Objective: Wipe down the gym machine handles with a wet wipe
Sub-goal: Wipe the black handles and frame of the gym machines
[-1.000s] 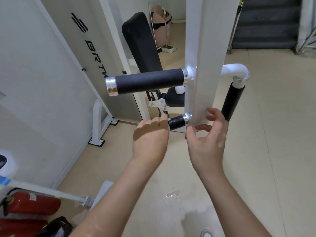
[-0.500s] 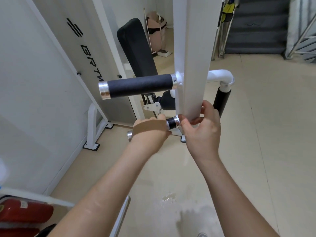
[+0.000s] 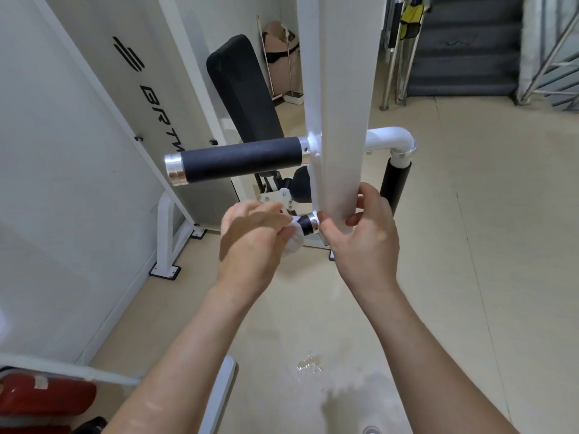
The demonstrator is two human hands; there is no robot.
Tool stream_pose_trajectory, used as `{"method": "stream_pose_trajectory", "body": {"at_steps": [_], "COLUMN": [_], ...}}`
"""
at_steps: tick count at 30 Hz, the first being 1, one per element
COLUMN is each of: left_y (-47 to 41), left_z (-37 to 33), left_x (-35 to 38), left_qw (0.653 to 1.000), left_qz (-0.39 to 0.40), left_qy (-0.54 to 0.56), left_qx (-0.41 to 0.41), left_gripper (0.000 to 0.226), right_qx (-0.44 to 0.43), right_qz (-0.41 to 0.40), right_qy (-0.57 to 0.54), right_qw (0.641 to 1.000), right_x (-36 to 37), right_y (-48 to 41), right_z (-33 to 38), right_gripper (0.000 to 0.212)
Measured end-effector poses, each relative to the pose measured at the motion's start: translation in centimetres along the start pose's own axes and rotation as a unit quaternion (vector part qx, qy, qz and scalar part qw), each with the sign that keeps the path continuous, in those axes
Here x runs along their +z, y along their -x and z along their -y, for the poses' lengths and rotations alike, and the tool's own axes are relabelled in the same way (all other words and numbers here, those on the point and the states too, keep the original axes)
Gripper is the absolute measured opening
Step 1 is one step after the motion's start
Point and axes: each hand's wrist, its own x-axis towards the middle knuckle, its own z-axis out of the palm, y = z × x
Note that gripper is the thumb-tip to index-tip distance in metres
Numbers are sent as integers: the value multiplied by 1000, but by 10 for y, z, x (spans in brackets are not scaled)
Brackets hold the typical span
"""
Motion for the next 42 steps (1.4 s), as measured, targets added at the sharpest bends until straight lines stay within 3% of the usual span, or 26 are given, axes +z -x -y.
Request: {"method": "stream_pose_trajectory", "body": {"at_steps": [2,5,7,9,13,14,16,19,21,24,26,28,29,32,35,38,40,42], "left_y": [-3,3,9,11,-13,-19,-20,-5,-1,-17,-35,-44,-41,-13,-4,-19,-33,-52], "left_z": [-3,-11,-11,-9,-19,-19,-16,-11,-9,-18,-23,-21,-21,-17,-12,-24,-27,-24], "left_x": [2,10,11,7,1,2,7,19,21,7,-3,0,1,23,44,30,16,4], "left_qw": [999,998,998,997,994,993,995,989,987,995,994,987,988,996,988,995,996,976], "left_qz": [24,20,-24,-32,106,107,58,-81,-96,-2,111,155,149,-4,-90,-21,82,201], "left_qy": [-4,-47,10,39,15,37,75,71,42,-26,0,28,33,-14,-60,-76,-19,39], "left_qx": [-34,35,59,64,-18,-33,1,98,125,95,9,-7,-3,91,113,66,6,-70], "left_gripper": [38,20,11,17,36,35,24,9,12,7,26,31,28,19,28,21,15,28], "right_qx": [-2,3,6,7,9,11,14,12,11,11,15,18,20,15,19,32,34,32], "right_qz": [0,5,10,13,14,16,20,21,19,15,15,18,22,37,46,49,49,48], "right_qy": [2,-2,-3,0,-12,-16,-22,-24,-26,-28,-39,-50,-56,-83,-123,-151,-163,-165], "right_qw": [1000,1000,1000,1000,1000,1000,999,999,999,999,999,998,998,996,991,987,985,985], "right_x": [0,-1,-2,-3,-2,-2,-1,0,1,1,1,1,1,1,-2,-4,-1,2], "right_y": [-1,-2,-2,-2,-2,-3,-5,-6,-5,-4,-4,-5,-6,-8,-6,-7,-8,-7], "right_z": [0,0,0,0,1,1,1,1,1,1,2,1,0,-7,-14,-16,-15,-13], "right_gripper": [55,56,55,55,54,53,51,52,52,51,50,46,44,40,35,33,32,32]}}
